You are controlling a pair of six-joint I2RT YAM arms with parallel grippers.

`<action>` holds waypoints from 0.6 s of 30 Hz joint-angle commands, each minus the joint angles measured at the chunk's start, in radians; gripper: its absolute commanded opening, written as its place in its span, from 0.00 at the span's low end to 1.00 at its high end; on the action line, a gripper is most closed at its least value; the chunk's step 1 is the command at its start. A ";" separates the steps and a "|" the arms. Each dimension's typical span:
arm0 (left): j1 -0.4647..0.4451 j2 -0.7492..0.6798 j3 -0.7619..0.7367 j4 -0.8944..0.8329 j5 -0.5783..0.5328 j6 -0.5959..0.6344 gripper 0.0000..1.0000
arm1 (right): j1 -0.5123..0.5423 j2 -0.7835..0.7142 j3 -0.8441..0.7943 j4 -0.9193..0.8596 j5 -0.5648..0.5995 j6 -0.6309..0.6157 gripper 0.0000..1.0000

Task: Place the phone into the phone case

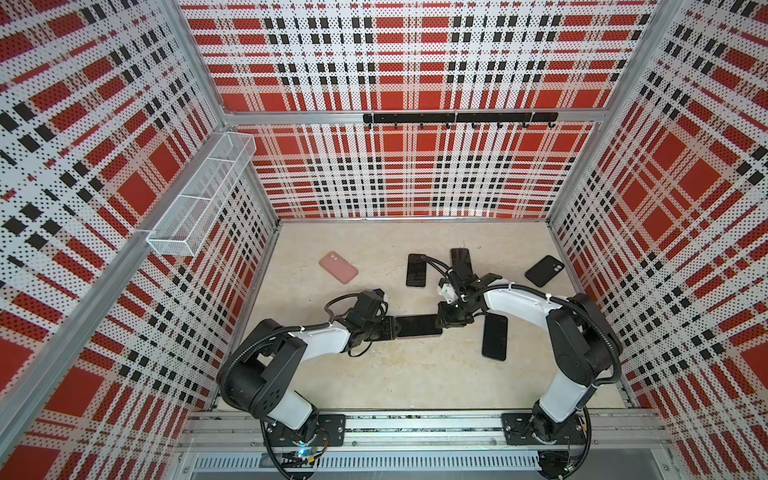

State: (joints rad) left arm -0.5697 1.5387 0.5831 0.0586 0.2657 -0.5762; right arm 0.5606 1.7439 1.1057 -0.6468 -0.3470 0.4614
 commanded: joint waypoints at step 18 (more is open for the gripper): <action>-0.001 0.045 -0.061 -0.078 0.029 -0.001 0.21 | -0.003 0.051 -0.061 0.067 -0.036 0.009 0.24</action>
State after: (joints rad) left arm -0.5571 1.5349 0.5655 0.0795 0.3050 -0.5781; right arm 0.5602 1.7729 1.0615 -0.6029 -0.3702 0.4667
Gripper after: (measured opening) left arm 0.210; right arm 0.242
